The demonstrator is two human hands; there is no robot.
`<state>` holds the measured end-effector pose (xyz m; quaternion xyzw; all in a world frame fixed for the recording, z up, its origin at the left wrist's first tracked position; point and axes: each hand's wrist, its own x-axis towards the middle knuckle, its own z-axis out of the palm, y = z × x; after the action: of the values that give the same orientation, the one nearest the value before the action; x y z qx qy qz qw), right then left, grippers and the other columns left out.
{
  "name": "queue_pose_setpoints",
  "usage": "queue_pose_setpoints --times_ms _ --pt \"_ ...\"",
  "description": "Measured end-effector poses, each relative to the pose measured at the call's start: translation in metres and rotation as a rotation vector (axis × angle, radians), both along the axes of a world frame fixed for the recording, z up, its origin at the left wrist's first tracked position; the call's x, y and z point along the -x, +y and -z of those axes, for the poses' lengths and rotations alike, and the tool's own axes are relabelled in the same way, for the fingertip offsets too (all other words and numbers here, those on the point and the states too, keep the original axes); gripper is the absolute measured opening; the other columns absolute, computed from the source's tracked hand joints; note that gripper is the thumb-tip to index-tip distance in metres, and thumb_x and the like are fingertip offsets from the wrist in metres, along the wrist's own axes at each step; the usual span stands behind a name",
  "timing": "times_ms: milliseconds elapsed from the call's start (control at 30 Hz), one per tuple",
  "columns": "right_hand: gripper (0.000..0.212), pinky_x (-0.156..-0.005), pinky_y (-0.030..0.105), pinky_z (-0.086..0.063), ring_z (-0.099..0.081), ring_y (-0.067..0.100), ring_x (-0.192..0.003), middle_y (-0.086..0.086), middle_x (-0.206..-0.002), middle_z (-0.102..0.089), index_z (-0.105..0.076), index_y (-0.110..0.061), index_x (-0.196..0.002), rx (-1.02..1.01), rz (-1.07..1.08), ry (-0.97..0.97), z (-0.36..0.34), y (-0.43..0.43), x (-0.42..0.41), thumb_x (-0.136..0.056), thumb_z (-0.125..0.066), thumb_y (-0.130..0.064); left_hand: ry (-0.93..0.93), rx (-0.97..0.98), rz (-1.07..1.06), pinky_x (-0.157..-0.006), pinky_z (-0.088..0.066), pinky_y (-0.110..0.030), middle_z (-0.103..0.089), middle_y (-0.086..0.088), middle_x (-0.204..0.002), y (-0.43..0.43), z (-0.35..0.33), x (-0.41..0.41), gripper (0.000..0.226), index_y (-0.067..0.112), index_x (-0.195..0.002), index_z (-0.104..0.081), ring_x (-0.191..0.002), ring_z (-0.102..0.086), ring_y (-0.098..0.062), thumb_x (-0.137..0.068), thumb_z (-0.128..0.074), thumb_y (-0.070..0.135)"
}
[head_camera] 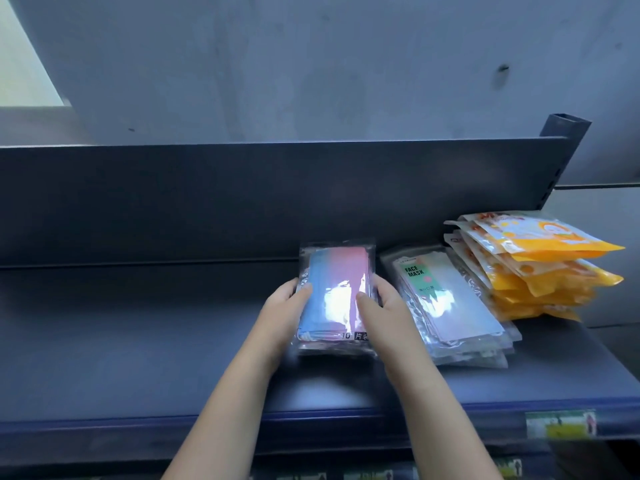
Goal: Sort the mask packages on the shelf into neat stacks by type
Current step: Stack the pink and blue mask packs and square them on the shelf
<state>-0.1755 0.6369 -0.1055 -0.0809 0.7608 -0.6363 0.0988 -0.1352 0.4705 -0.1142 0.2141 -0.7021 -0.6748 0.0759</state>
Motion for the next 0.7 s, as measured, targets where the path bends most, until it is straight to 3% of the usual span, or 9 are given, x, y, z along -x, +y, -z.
queue_pose_setpoints --times_ms 67,167,267,300,367,433,533,633,700 --pt "0.056 -0.111 0.040 -0.048 -0.058 0.008 -0.128 -0.022 -0.140 -0.060 -0.053 -0.039 -0.144 0.000 0.015 -0.046 0.003 0.001 0.001 -0.089 -0.057 -0.031 -0.002 -0.034 0.031 -0.089 -0.060 -0.040 -0.082 -0.002 -0.108 0.001 -0.001 -0.001 0.022 0.022 -0.117 -0.074 -0.102 -0.078 -0.026 -0.107 -0.055 0.022" --pt "0.067 -0.099 0.030 -0.047 -0.062 0.006 -0.116 -0.012 -0.145 -0.058 -0.049 -0.025 -0.151 0.100 -0.010 -0.116 0.005 0.006 0.006 -0.088 -0.067 -0.012 -0.020 -0.066 0.071 -0.092 -0.060 -0.041 -0.081 -0.004 -0.113 -0.002 0.000 0.000 0.024 0.021 -0.125 -0.070 -0.109 -0.076 -0.030 -0.108 -0.052 0.018" --pt "0.088 -0.102 0.026 -0.040 -0.053 0.007 -0.132 -0.005 -0.158 -0.046 -0.030 -0.012 -0.162 0.155 -0.039 -0.173 0.010 0.011 0.010 -0.086 -0.074 -0.004 -0.017 -0.091 0.101 -0.097 -0.058 -0.043 -0.080 -0.004 -0.119 -0.004 -0.001 -0.003 0.028 0.022 -0.131 -0.065 -0.112 -0.075 -0.030 -0.110 -0.048 0.015" --pt "0.081 -0.097 0.021 -0.044 -0.057 0.007 -0.127 -0.003 -0.152 -0.053 -0.037 -0.007 -0.158 0.167 -0.050 -0.185 0.011 0.011 0.011 -0.085 -0.073 -0.002 -0.011 -0.097 0.108 -0.098 -0.058 -0.044 -0.079 -0.004 -0.120 -0.005 -0.001 -0.004 0.030 0.024 -0.132 -0.065 -0.112 -0.075 -0.029 -0.110 -0.047 0.015" --pt "0.043 -0.076 0.013 -0.052 -0.068 0.003 -0.093 0.000 -0.119 -0.071 -0.063 -0.009 -0.127 0.165 -0.090 -0.191 0.008 0.006 0.009 -0.088 -0.063 0.009 -0.002 -0.110 0.112 -0.099 -0.058 -0.047 -0.079 -0.007 -0.121 -0.007 0.000 -0.008 0.031 0.024 -0.132 -0.064 -0.111 -0.076 -0.029 -0.110 -0.045 0.013" --pt "0.035 -0.066 0.016 -0.053 -0.067 0.010 -0.076 0.007 -0.100 -0.074 -0.066 -0.011 -0.111 0.127 -0.137 -0.152 0.007 -0.005 0.004 -0.087 -0.057 0.013 0.003 -0.114 0.082 -0.096 -0.058 -0.047 -0.079 -0.010 -0.119 -0.012 -0.001 -0.013 0.030 0.022 -0.128 -0.065 -0.107 -0.076 -0.029 -0.109 -0.045 0.011" --pt "0.032 -0.071 0.018 -0.053 -0.070 0.012 -0.084 -0.001 -0.098 -0.077 -0.066 -0.016 -0.113 0.130 -0.190 -0.126 0.007 -0.020 -0.004 -0.090 -0.057 0.006 0.007 -0.110 0.037 -0.097 -0.057 -0.051 -0.079 -0.011 -0.116 -0.028 -0.001 -0.023 0.030 0.022 -0.124 -0.068 -0.106 -0.076 -0.033 -0.109 -0.045 0.011" --pt "0.025 -0.066 0.009 -0.051 -0.071 0.005 -0.086 -0.016 -0.092 -0.078 -0.064 -0.016 -0.111 0.134 -0.220 -0.142 0.008 -0.034 -0.006 -0.096 -0.056 0.004 0.005 -0.071 0.014 -0.093 -0.059 -0.046 -0.081 -0.004 -0.113 -0.044 0.000 -0.033 0.032 0.027 -0.123 -0.070 -0.103 -0.078 -0.028 -0.109 -0.045 0.011" --pt "0.030 -0.065 0.011 -0.051 -0.068 0.010 -0.085 -0.009 -0.095 -0.075 -0.063 -0.017 -0.114 0.121 -0.210 -0.129 0.009 -0.042 -0.007 -0.094 -0.056 0.003 0.009 -0.038 0.004 -0.096 -0.059 -0.044 -0.081 0.000 -0.115 -0.049 -0.001 -0.038 0.032 0.030 -0.125 -0.069 -0.105 -0.078 -0.023 -0.110 -0.047 0.013"
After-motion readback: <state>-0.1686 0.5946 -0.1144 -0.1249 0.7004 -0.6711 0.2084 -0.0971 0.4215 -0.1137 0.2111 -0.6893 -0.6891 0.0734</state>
